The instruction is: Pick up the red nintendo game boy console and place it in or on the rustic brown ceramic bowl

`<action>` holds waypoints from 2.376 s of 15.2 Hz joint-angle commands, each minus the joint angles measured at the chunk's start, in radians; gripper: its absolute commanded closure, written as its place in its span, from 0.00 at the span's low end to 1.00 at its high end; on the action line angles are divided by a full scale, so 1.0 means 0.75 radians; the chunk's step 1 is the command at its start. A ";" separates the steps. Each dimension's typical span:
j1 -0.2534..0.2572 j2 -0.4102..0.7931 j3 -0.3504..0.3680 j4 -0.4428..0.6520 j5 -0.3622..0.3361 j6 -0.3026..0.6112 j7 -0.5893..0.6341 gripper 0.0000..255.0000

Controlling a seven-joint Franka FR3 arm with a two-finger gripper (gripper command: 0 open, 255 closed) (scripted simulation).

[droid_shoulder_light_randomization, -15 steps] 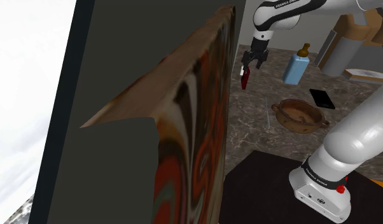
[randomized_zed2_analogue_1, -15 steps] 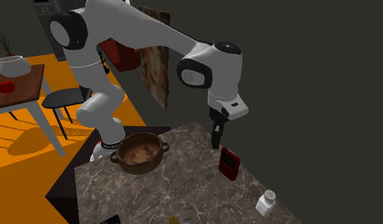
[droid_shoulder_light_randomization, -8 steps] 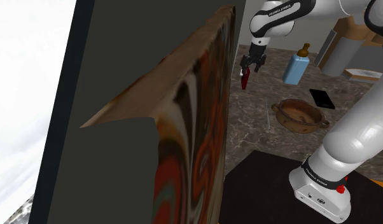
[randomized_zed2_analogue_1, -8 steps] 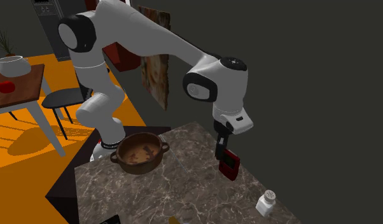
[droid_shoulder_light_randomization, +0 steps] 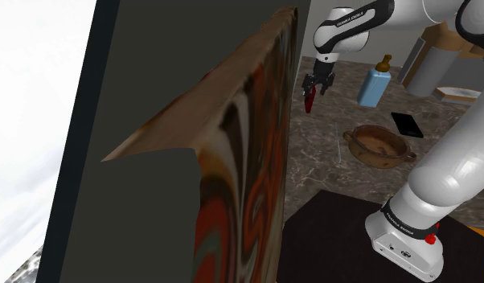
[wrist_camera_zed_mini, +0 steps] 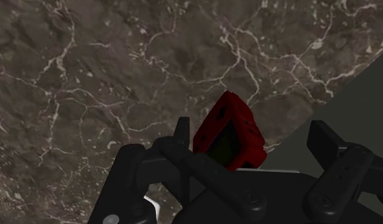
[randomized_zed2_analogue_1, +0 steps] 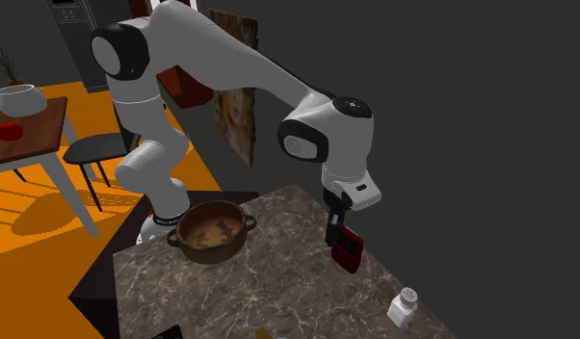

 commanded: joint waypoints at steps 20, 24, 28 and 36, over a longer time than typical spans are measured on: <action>0.001 -0.051 0.000 0.087 -0.016 -0.136 0.017 1.00; 0.001 -0.069 0.000 0.138 -0.022 -0.206 0.024 1.00; 0.001 -0.084 0.000 0.194 -0.026 -0.275 0.030 1.00; 0.001 -0.098 0.000 0.321 -0.032 -0.416 0.040 1.00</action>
